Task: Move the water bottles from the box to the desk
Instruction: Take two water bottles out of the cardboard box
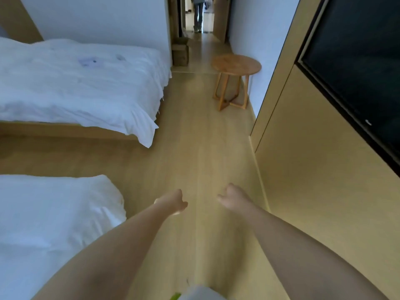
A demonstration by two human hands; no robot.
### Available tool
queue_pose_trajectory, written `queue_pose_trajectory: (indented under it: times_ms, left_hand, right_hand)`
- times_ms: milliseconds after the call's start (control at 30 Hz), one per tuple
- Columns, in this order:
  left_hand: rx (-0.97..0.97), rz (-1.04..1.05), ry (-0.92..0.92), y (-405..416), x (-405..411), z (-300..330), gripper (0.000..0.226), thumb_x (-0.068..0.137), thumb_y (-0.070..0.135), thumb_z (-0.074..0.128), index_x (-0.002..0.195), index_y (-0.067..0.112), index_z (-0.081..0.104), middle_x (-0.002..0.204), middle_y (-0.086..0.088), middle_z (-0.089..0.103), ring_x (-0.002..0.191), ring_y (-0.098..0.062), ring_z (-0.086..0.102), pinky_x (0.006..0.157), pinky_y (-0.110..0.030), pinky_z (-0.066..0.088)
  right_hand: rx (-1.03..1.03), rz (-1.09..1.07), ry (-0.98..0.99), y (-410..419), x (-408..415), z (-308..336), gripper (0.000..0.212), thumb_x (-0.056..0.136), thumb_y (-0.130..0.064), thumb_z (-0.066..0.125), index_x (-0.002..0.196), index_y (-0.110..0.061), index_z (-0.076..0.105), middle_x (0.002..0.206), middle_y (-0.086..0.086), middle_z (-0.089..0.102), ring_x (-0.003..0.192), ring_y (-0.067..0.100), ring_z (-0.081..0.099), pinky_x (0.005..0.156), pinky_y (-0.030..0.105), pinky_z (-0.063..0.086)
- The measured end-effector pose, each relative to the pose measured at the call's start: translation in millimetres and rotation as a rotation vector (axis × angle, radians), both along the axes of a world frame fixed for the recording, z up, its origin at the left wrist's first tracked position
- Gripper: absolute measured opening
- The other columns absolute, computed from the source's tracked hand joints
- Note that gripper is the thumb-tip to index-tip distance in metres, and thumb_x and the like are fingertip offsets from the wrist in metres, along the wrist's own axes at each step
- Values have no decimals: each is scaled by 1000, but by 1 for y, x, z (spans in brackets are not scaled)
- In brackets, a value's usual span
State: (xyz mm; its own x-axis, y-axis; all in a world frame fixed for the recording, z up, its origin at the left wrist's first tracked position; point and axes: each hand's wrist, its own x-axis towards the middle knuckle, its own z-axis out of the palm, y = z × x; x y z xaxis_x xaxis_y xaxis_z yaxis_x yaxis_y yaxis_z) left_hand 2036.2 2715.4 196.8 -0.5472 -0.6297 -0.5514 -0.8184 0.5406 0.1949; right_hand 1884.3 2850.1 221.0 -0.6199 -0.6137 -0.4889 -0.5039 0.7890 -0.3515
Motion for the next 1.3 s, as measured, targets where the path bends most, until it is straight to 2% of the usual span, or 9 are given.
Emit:
queue_pose_trajectory:
  times_ms: [200, 400, 600, 767, 867, 967, 1033, 1167, 1300]
  left_hand:
    - [-34, 81, 1, -124, -66, 4, 44, 95, 39, 42, 132, 15, 40, 126, -5, 55, 112, -24, 55, 82, -35, 44]
    - [-13, 82, 25, -262, -143, -14, 44, 96, 37, 41, 133, 14, 39, 123, -5, 56, 106, -23, 57, 82, -33, 45]
    - [-14, 37, 54, -411, -236, 4, 39, 95, 35, 41, 127, 14, 43, 116, -3, 56, 97, -20, 56, 78, -31, 45]
    - [6, -6, 74, -505, -318, 17, 42, 95, 35, 44, 129, 10, 43, 120, -6, 56, 106, -23, 57, 89, -34, 48]
    - [8, -12, 63, -556, -370, 12, 38, 94, 34, 44, 124, 11, 45, 112, -5, 58, 100, -22, 59, 85, -34, 49]
    - [-10, 3, 59, -607, -428, 2, 35, 93, 32, 45, 121, 12, 46, 103, -3, 57, 97, -22, 58, 81, -33, 49]
    - [-24, 14, 69, -644, -470, -4, 37, 93, 32, 46, 124, 12, 46, 109, -5, 57, 100, -23, 57, 84, -36, 50]
    - [-32, 46, 68, -721, -557, 0, 41, 92, 33, 45, 128, 11, 43, 117, -6, 56, 105, -25, 56, 87, -38, 49]
    - [-16, 58, 77, -795, -636, 13, 41, 93, 33, 46, 128, 13, 44, 117, -6, 57, 105, -25, 56, 93, -40, 49]
  right_hand:
    - [-68, 23, -14, -127, -67, 4, 56, 93, -37, 54, 138, -6, 41, 139, 14, 47, 129, 32, 45, 104, 38, 42]
    - [-29, -8, 1, -263, -150, -14, 58, 92, -44, 56, 135, -7, 44, 135, 14, 50, 124, 32, 49, 101, 40, 45]
    - [-35, -43, -5, -404, -232, 2, 58, 91, -44, 59, 134, -7, 48, 131, 14, 55, 121, 32, 53, 98, 39, 47]
    - [-49, -64, 0, -498, -306, 12, 54, 92, -43, 58, 128, -2, 55, 128, 17, 60, 120, 33, 55, 94, 33, 46]
    - [-54, -67, -9, -546, -355, 5, 51, 93, -42, 58, 126, -3, 55, 124, 15, 62, 112, 31, 59, 83, 31, 47]
    - [-87, -64, -27, -597, -410, -12, 49, 92, -41, 58, 125, -5, 53, 118, 11, 62, 87, 18, 56, 59, 27, 40]
    - [-93, -71, -7, -638, -453, -22, 53, 91, -44, 58, 127, -7, 52, 120, 10, 57, 88, 18, 51, 66, 27, 42]
    - [-57, -31, 56, -725, -543, -21, 63, 89, -51, 59, 134, -8, 48, 132, 14, 51, 120, 30, 52, 96, 36, 46]
    - [-47, 5, 76, -805, -622, -4, 64, 89, -53, 56, 136, -11, 44, 134, 12, 48, 124, 31, 50, 100, 41, 45]
